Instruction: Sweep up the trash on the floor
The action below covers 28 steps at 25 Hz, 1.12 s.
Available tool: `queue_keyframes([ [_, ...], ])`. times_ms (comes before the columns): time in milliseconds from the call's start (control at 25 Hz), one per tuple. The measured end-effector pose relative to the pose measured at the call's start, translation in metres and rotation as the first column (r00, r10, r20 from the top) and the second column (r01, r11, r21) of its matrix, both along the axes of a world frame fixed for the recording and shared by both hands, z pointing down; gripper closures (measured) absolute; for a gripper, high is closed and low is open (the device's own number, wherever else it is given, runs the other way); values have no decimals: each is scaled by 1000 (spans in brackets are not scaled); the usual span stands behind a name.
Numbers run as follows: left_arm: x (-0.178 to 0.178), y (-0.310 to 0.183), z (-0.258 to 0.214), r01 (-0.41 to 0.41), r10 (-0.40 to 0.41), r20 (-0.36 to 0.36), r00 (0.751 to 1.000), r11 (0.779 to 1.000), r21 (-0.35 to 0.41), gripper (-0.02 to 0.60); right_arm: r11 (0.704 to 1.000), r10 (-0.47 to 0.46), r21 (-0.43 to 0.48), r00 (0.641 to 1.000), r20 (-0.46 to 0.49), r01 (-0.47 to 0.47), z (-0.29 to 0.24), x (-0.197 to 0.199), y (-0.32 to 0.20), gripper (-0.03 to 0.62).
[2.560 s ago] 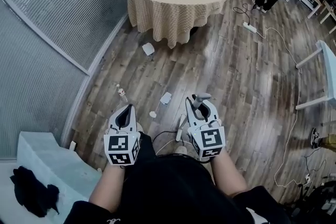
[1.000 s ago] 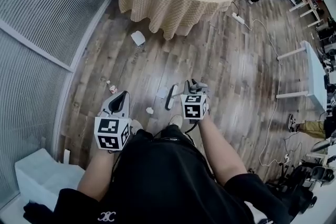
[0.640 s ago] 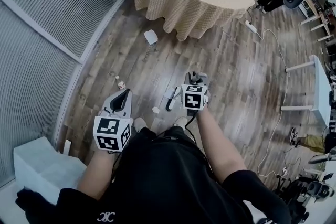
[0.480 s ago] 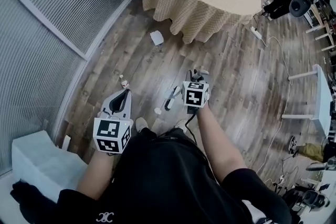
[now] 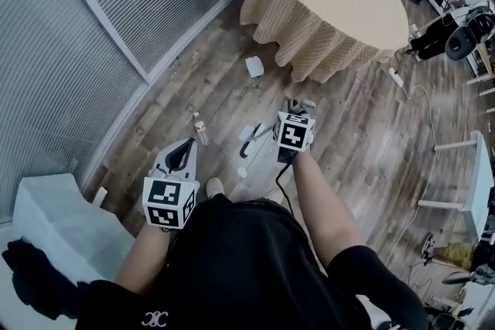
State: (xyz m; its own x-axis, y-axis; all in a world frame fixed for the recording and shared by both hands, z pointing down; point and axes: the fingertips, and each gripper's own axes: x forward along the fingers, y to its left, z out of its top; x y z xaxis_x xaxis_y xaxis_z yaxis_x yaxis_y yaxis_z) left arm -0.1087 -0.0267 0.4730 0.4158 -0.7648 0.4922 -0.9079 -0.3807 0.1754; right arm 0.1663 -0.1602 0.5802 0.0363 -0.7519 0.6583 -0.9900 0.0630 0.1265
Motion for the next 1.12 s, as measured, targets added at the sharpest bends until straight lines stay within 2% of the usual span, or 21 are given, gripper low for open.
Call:
queue_keyframes([
  [200,-5,3,-2,1,-1,24,1000,1000,10,584,999,48,10,998,51,-48,-4,-3,-5,514],
  [400,0,7,-2,-22,21,42,999,1000,17,584,991,122,49,987,104,-127,-15,15,1,514],
  [600,6,11,5,-54,54,51,997,998,9,584,987,133,77,982,138,-144,-32,22,17,514],
  [760,16,14,14,-93,93,48,994,996,-9,584,991,91,89,989,115,-101,-49,21,39,514],
  [880,23,11,18,-119,120,34,992,993,-19,584,994,56,89,996,63,-61,-59,14,60,514],
  [1120,37,2,19,-177,178,16,984,984,-12,584,997,68,34,997,-25,-68,-61,5,97,514],
])
